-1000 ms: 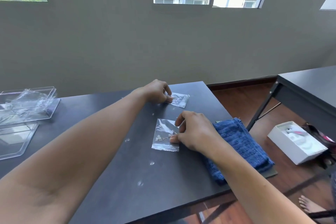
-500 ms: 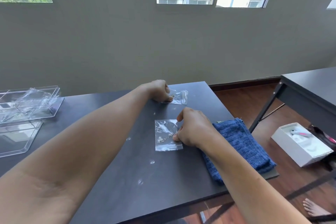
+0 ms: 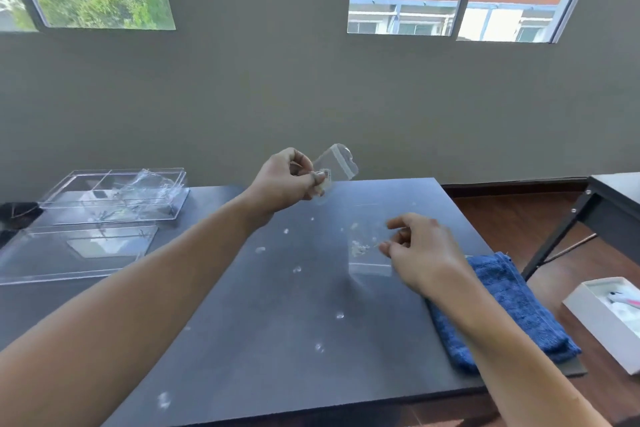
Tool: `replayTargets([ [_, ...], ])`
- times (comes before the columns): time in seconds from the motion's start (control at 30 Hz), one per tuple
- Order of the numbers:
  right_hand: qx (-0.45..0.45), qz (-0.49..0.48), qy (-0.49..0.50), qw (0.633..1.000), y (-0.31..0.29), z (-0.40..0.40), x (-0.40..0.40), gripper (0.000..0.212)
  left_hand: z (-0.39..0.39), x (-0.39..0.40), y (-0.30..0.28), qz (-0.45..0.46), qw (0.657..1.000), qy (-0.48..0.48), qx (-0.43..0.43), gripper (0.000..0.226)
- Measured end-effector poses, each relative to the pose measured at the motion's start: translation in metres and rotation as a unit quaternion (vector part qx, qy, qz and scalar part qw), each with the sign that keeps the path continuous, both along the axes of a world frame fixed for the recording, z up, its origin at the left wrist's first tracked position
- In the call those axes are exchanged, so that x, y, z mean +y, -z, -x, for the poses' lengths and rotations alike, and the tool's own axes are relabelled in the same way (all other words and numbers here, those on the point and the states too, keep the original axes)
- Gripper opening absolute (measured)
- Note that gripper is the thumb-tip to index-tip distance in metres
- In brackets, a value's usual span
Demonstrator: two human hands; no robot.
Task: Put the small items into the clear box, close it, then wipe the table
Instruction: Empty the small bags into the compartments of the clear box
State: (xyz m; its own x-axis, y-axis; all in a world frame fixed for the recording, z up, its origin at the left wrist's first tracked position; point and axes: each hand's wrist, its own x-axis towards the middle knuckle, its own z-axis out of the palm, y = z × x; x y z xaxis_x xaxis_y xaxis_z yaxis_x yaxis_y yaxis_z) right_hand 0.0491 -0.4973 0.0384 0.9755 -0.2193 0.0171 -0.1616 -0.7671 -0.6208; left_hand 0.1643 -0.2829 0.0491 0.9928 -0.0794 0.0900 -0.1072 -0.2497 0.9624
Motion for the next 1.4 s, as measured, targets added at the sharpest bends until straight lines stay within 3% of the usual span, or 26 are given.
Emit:
replayTargets([
  [0.13,-0.089,-0.053,-0.024,0.994,-0.019,0.001,0.024,0.015,0.023,0.067,-0.007,-0.034,0.993,-0.096,-0.052,0.030],
  [0.33,-0.185,-0.126,-0.107,0.969,-0.035,-0.007,0.106,0.012,0.058,0.183,-0.010,-0.094,0.968,-0.199,-0.120,0.026],
  [0.5,-0.216,-0.153,-0.180,0.947,-0.040,-0.035,0.198,0.008,0.072,0.274,-0.008,-0.163,0.926,-0.302,-0.155,0.019],
  [0.7,-0.249,-0.096,-0.289,0.919,-0.043,-0.083,0.303,0.006,0.061,0.343,-0.001,-0.236,0.898,-0.346,-0.135,0.024],
  [0.9,-0.222,0.010,-0.376,0.899,-0.027,-0.138,0.365,0.021,0.032,0.363,0.010,-0.270,0.908,-0.298,-0.113,0.031],
  [1.17,-0.123,0.078,-0.444,0.884,-0.010,-0.174,0.377,0.025,0.004,0.380,0.026,-0.409,0.851,-0.316,-0.092,0.035],
  [1.27,-0.073,0.090,-0.465,0.878,-0.010,-0.174,0.376,0.029,0.000,0.380,0.030,-0.459,0.835,-0.299,-0.046,0.038],
  [1.4,-0.022,0.151,-0.517,0.842,0.000,-0.178,0.375,0.046,0.000,0.375,0.032,-0.503,0.813,-0.291,-0.026,0.042],
])
